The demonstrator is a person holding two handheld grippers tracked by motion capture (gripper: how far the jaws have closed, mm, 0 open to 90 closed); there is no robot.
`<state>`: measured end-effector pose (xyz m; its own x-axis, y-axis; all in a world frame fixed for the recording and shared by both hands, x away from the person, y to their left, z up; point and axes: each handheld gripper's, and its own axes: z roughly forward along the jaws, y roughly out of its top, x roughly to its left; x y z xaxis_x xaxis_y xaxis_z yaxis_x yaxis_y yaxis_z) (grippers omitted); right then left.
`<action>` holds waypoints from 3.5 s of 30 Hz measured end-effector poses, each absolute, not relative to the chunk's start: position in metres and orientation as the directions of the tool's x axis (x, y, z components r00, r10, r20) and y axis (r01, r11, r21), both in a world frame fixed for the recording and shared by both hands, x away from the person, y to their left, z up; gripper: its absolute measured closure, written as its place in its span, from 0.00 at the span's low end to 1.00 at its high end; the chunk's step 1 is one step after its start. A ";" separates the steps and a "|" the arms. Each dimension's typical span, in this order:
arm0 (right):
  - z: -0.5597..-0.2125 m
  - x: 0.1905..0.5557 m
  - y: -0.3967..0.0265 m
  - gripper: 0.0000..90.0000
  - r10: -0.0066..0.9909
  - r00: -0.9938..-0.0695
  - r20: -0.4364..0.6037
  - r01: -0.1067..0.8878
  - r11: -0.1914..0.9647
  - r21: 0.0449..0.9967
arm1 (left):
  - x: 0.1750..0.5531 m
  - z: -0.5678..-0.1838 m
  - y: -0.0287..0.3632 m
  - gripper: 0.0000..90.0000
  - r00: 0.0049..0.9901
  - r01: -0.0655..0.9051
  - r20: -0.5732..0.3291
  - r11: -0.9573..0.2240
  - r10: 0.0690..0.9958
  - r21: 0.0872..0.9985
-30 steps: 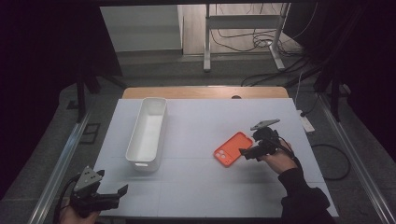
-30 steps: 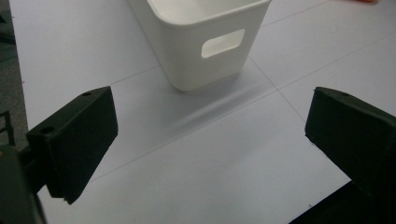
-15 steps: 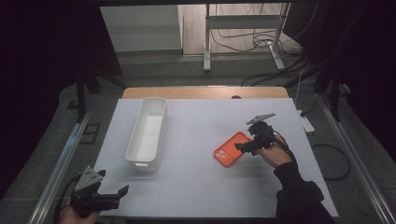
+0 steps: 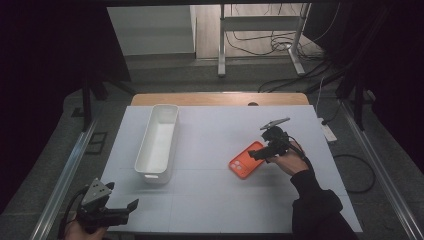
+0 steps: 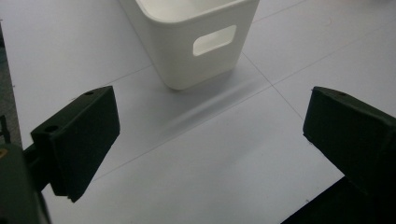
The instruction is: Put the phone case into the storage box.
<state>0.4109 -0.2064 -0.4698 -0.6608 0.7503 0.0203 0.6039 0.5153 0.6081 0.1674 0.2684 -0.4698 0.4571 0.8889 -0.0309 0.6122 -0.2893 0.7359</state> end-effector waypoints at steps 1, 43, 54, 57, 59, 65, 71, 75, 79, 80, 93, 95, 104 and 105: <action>-0.470 0.411 -0.206 0.00 0.754 -0.657 0.024 0.610 0.512 0.605 | 0.167 -0.470 0.268 0.05 0.459 0.612 -0.029 -0.292 0.888 0.735; -0.496 0.427 -0.213 0.99 0.726 -0.686 -0.037 0.634 0.622 0.460 | 0.167 -0.470 0.267 0.05 0.470 0.607 -0.019 -0.308 0.882 0.732; -0.497 0.422 -0.222 0.99 0.740 -0.672 -0.026 0.657 0.612 0.441 | 0.167 -0.470 0.267 0.05 0.468 0.607 -0.023 -0.303 0.883 0.734; -0.497 0.419 -0.226 0.99 0.741 -0.672 -0.021 0.660 0.611 0.437 | 0.167 -0.470 0.267 0.05 0.468 0.607 -0.023 -0.303 0.883 0.734; -0.496 0.416 -0.227 0.99 0.738 -0.674 -0.022 0.659 0.615 0.433 | 0.167 -0.470 0.267 0.05 0.468 0.607 -0.023 -0.303 0.883 0.734; -0.495 0.408 -0.233 0.99 0.737 -0.676 -0.001 0.667 0.613 0.424 | 0.167 -0.469 0.267 0.05 0.470 0.606 -0.024 -0.303 0.882 0.736; -0.494 0.402 -0.237 0.99 0.737 -0.676 0.006 0.671 0.613 0.417 | 0.168 -0.470 0.267 0.05 0.472 0.605 -0.026 -0.302 0.881 0.737; -0.493 0.396 -0.239 0.99 0.731 -0.682 0.011 0.670 0.618 0.411 | 0.168 -0.470 0.268 0.05 0.471 0.604 -0.029 -0.299 0.881 0.738; -0.493 0.389 -0.240 0.99 0.725 -0.688 0.023 0.669 0.622 0.406 | 0.168 -0.470 0.268 0.05 0.470 0.605 -0.030 -0.297 0.882 0.739; -0.493 0.387 -0.241 0.99 0.724 -0.690 0.032 0.671 0.621 0.405 | 0.168 -0.470 0.268 0.05 0.468 0.606 -0.031 -0.295 0.883 0.738; -0.492 0.365 -0.243 0.99 0.688 -0.723 0.062 0.650 0.647 0.399 | 0.169 -0.470 0.270 0.05 0.462 0.611 -0.049 -0.278 0.885 0.742; -0.492 0.363 -0.242 0.99 0.687 -0.724 0.064 0.650 0.648 0.397 | 0.169 -0.470 0.270 0.05 0.463 0.610 -0.049 -0.278 0.885 0.742; -0.492 0.350 -0.233 0.99 0.660 -0.747 0.074 0.633 0.674 0.380 | 0.169 -0.470 0.269 0.05 0.467 0.610 -0.044 -0.286 0.883 0.739; -0.492 0.349 -0.232 0.99 0.657 -0.750 0.076 0.631 0.677 0.378 | 0.169 -0.470 0.269 0.05 0.468 0.610 -0.044 -0.286 0.883 0.739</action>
